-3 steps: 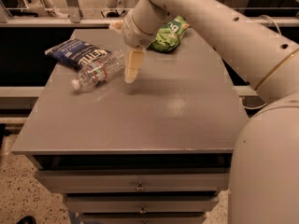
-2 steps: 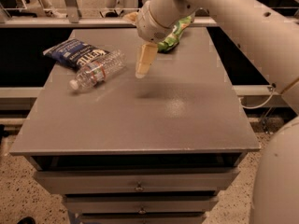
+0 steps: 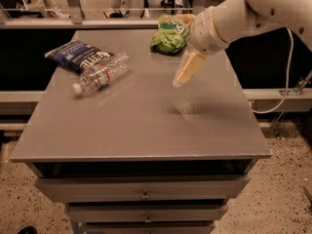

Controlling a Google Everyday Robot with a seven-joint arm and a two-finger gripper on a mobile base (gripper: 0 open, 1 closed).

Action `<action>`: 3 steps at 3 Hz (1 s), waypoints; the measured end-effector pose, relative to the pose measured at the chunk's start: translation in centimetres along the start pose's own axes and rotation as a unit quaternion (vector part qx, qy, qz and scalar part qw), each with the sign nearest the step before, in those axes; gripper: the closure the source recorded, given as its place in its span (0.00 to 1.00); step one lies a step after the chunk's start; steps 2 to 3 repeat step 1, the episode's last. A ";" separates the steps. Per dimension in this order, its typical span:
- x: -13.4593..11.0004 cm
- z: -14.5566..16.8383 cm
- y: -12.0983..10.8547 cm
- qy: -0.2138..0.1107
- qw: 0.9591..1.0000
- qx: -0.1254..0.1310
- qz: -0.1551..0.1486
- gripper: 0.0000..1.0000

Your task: Move water bottle near blue chip bag

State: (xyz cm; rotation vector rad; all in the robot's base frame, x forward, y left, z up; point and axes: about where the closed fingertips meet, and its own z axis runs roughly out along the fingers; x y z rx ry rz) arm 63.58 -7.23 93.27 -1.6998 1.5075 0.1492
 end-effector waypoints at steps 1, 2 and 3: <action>2.1 -1.9 0.3 0.008 1.000 0.015 0.018 0.00; 2.1 -1.9 0.3 0.008 1.000 0.015 0.018 0.00; 2.1 -1.9 0.3 0.008 1.000 0.015 0.018 0.00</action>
Offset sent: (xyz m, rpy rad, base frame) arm 0.0000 0.0000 0.0000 0.0000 0.0000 0.0000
